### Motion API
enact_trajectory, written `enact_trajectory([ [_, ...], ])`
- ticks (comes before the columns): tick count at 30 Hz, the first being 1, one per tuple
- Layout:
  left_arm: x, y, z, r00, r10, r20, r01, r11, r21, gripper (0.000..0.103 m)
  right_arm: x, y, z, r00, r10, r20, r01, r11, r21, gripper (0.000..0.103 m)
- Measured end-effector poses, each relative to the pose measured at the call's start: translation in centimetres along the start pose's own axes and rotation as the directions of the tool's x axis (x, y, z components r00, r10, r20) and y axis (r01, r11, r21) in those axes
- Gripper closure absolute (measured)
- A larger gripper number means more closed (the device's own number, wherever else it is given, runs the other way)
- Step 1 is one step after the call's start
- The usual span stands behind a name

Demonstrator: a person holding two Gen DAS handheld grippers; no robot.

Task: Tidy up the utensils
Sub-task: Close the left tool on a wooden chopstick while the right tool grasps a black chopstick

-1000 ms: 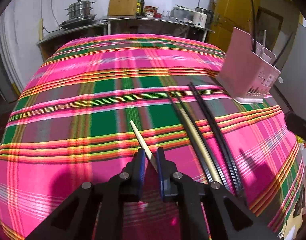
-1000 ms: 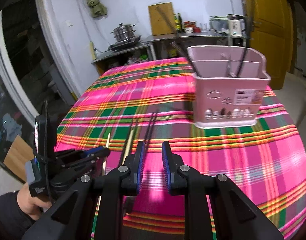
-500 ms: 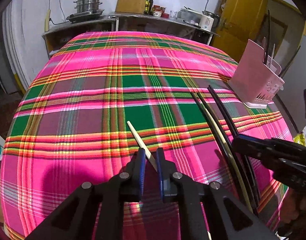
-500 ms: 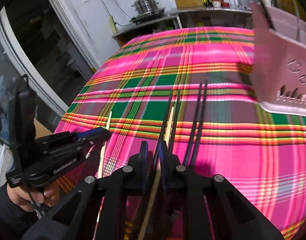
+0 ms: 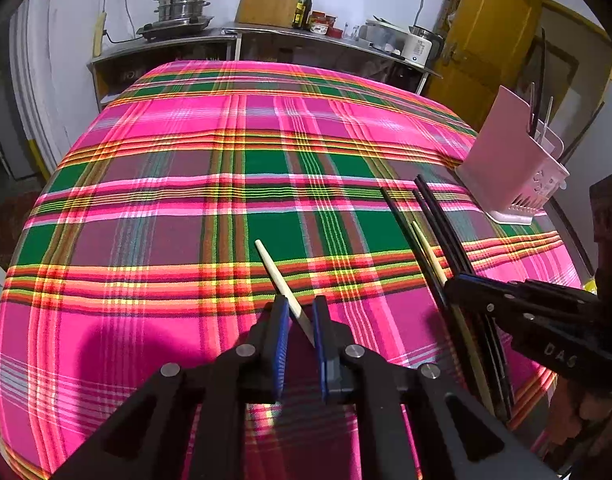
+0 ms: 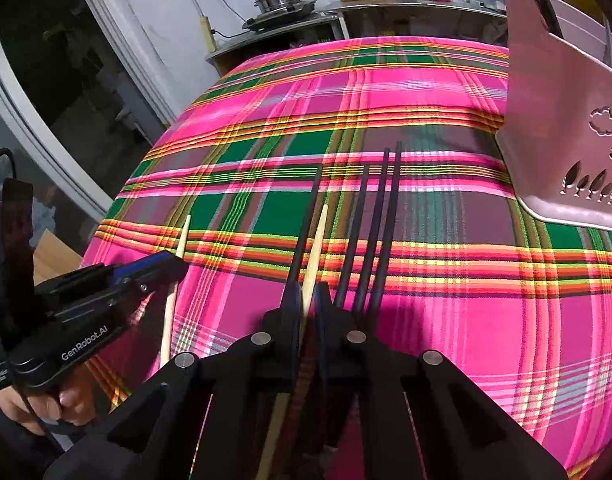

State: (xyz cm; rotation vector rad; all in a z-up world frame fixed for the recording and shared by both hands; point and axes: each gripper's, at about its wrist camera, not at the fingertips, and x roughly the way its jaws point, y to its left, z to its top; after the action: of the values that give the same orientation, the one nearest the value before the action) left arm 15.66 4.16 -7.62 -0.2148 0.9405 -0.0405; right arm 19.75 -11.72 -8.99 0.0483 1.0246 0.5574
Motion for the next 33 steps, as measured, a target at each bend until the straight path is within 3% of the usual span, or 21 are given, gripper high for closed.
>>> enact_trajectory([
  [8, 0.7, -0.4, 0.9, 1.000, -0.019, -0.012, 0.019, 1.000, -0.015, 0.091, 0.8, 0.7, 1.3, 0.998, -0.063, -0.017, 0.062, 0.998, -0.017, 0.095],
  [21, 1.5, 0.3, 2.1, 0.998, -0.053, -0.033, 0.050, 0.995, -0.081, 0.091, 2.2, 0.7, 3.6, 0.995, -0.092, -0.033, 0.091, 0.995, -0.031, 0.095],
  [33, 2.2, -0.4, 2.9, 0.999, 0.002, -0.035, -0.005, 0.997, -0.082, 0.091, 2.9, 0.5, 4.6, 0.995, -0.091, -0.035, 0.090, 0.995, -0.034, 0.096],
])
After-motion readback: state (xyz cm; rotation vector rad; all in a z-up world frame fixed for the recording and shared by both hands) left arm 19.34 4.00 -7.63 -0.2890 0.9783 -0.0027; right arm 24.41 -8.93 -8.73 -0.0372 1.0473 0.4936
